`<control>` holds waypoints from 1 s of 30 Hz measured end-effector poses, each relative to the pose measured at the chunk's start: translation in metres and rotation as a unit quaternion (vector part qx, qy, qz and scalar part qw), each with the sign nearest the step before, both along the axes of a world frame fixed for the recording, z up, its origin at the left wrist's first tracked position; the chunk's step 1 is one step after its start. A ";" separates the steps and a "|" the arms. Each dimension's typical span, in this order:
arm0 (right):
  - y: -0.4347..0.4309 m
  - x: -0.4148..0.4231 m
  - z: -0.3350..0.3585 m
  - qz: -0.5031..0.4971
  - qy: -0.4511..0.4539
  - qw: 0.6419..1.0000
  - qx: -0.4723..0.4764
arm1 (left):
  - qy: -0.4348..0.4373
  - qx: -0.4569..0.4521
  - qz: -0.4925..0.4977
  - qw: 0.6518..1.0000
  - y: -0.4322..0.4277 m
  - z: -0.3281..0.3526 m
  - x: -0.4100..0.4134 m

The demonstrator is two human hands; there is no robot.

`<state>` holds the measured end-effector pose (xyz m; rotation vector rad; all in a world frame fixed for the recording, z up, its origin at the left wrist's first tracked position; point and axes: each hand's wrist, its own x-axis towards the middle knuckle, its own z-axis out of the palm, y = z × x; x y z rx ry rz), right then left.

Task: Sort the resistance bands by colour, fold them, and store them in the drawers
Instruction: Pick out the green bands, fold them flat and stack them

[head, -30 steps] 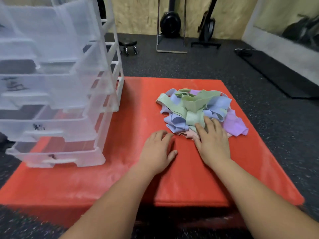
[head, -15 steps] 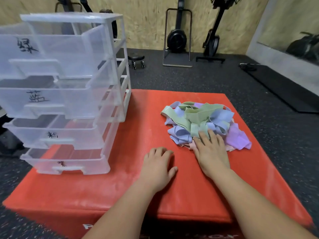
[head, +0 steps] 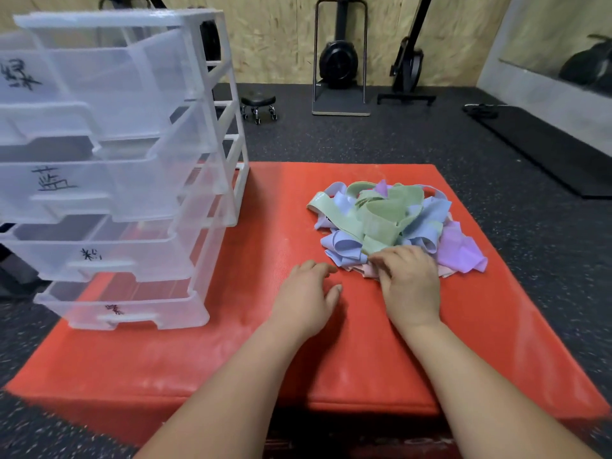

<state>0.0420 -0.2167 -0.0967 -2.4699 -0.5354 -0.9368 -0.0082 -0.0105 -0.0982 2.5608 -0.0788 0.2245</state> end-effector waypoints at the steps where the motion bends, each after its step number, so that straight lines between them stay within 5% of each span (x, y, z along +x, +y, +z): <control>1: 0.002 -0.007 0.003 0.014 0.028 0.999 0.036 | 0.001 -0.035 -0.004 0.999 -0.004 0.005 -0.002; 7: 0.004 -0.050 0.028 0.073 0.148 0.955 0.247 | 0.038 -0.274 0.023 0.961 -0.028 0.025 -0.015; 12: 0.005 -0.074 0.036 0.134 0.218 0.940 0.226 | 0.058 -0.433 0.027 0.899 -0.043 0.035 -0.022; 14: -0.002 -0.075 0.036 0.131 0.216 0.947 0.197 | 0.045 -0.420 0.040 0.905 -0.042 0.037 -0.024; 19: -0.027 -0.059 0.025 0.038 0.148 0.986 0.073 | -0.027 -0.221 0.055 0.973 -0.032 0.046 -0.025; 25: -0.026 -0.041 0.030 0.140 0.185 0.973 0.004 | -0.091 -0.054 -0.104 0.989 -0.016 0.062 -0.028; 30: -0.029 -0.012 0.026 0.095 0.149 0.984 -0.021 | -0.167 -0.111 -0.046 0.979 -0.006 0.074 -0.027</control>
